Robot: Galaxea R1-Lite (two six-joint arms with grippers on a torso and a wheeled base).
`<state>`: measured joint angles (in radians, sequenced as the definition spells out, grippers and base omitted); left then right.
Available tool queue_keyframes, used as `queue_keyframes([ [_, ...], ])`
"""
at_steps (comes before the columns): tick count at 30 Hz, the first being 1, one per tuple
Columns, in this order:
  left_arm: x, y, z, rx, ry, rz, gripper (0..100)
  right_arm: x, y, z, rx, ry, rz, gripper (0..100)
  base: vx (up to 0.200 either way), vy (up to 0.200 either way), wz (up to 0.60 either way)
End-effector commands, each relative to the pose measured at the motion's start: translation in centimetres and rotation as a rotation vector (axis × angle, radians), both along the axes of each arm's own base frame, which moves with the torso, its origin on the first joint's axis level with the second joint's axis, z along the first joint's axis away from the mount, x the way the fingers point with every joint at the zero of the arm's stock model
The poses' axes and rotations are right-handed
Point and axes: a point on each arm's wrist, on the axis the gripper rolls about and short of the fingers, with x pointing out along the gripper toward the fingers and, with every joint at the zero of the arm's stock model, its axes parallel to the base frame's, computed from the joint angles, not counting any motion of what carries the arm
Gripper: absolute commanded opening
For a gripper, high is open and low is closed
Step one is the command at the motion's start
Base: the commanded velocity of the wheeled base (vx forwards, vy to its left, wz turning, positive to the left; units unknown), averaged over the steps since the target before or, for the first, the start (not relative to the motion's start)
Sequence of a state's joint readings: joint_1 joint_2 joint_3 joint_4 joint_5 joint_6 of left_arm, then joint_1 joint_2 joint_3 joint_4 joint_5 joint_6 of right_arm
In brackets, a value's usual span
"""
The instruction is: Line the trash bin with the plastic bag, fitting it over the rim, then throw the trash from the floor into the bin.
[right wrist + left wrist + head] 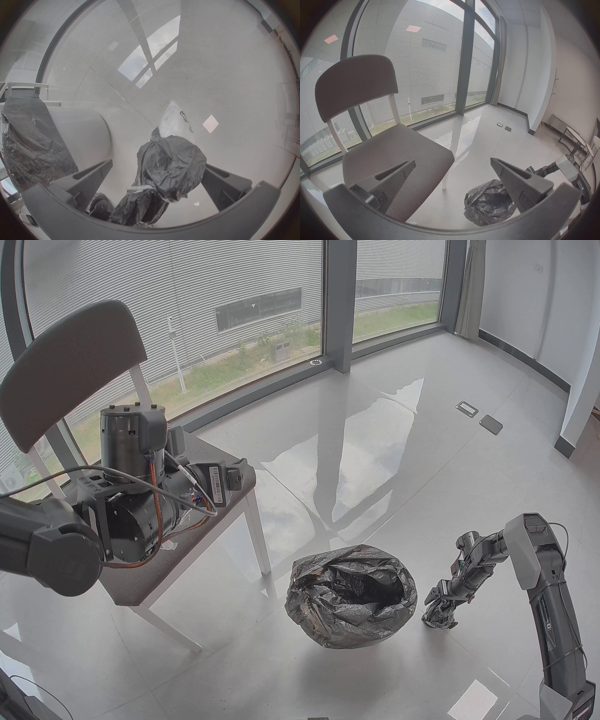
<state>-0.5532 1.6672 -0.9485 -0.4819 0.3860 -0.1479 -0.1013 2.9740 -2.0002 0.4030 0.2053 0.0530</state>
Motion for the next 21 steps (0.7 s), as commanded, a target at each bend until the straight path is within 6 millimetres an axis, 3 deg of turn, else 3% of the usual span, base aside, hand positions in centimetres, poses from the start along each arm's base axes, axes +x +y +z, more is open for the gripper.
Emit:
queue_keyframes([
  [1, 0.2, -0.1, -0.3, 0.002, 0.002, 0.0, 100, 0.0, 0.0, 0.1, -0.002, -0.002, 0.001, 100, 0.0, 0.0, 0.0],
  [4, 0.2, -0.1, -0.2, -0.005, -0.008, -0.002, 100, 0.1, 0.0, 0.1, -0.007, -0.006, 0.009, 100, 0.0, 0.0, 0.0],
  [5, 0.2, -0.1, -0.2, -0.005, -0.01, 0.0, 100, 0.1, 0.0, 0.2, -0.007, -0.008, 0.01, 0, 0.0, 0.0, 0.0],
  [17, 0.2, -0.1, -0.2, -0.006, -0.01, -0.002, 100, 0.1, 0.0, 0.3, -0.006, -0.005, 0.011, 0, 0.0, 0.0, 0.0],
  [21, 0.2, -0.1, -0.3, -0.004, -0.007, -0.002, 100, 0.8, -0.1, 2.8, 0.0, -0.062, 0.007, 0, 0.0, 0.0, 0.0],
])
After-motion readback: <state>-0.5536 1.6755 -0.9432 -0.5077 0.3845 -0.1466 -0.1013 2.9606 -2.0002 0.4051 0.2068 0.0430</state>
